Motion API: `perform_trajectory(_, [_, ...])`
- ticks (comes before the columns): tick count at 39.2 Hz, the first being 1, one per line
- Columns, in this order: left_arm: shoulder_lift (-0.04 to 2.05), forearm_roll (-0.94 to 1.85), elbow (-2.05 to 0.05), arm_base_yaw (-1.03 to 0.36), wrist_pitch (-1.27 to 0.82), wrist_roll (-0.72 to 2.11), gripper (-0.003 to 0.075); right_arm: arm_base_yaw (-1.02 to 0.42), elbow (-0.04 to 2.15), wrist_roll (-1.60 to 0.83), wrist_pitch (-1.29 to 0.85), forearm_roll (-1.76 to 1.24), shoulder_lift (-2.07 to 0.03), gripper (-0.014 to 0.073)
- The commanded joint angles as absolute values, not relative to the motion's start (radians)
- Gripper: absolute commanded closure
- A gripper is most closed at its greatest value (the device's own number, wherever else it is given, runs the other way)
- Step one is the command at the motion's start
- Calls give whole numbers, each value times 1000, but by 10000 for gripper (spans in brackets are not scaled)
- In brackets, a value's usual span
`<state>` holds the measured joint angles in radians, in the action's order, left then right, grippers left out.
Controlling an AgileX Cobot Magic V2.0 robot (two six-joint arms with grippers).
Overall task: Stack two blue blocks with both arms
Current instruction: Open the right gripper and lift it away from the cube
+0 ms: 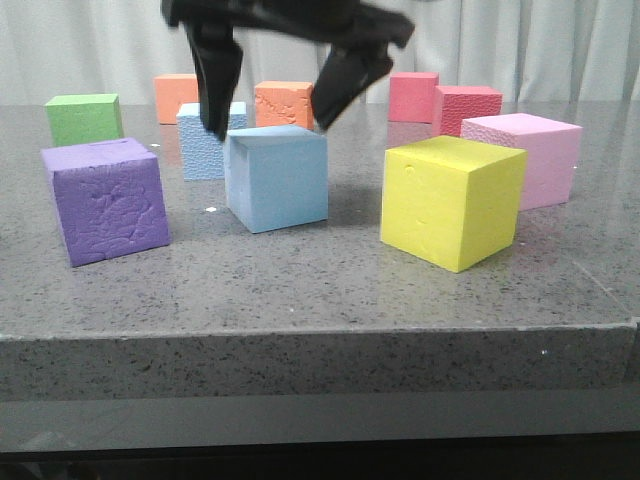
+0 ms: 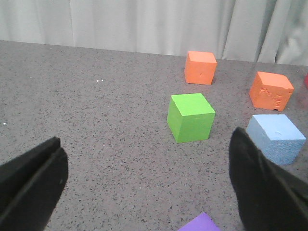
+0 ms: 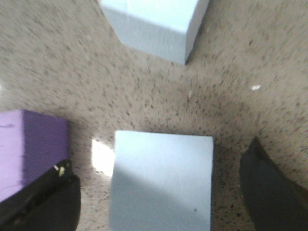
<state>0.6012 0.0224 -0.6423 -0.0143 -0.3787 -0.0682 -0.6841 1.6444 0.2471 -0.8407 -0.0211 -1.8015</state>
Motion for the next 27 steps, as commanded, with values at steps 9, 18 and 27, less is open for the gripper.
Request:
perform_trajectory(9, [608, 22, -679, -10, -298, -72, 60, -683, 1672, 247, -749, 0, -1665, 90])
perform_trajectory(18, [608, 22, -679, -10, -298, -72, 60, -674, 1672, 266, -734, 0, -1635, 627])
perform_trajectory(27, [608, 22, -679, -10, -298, -72, 60, -558, 1658, 298, -800, 25, -1547, 659])
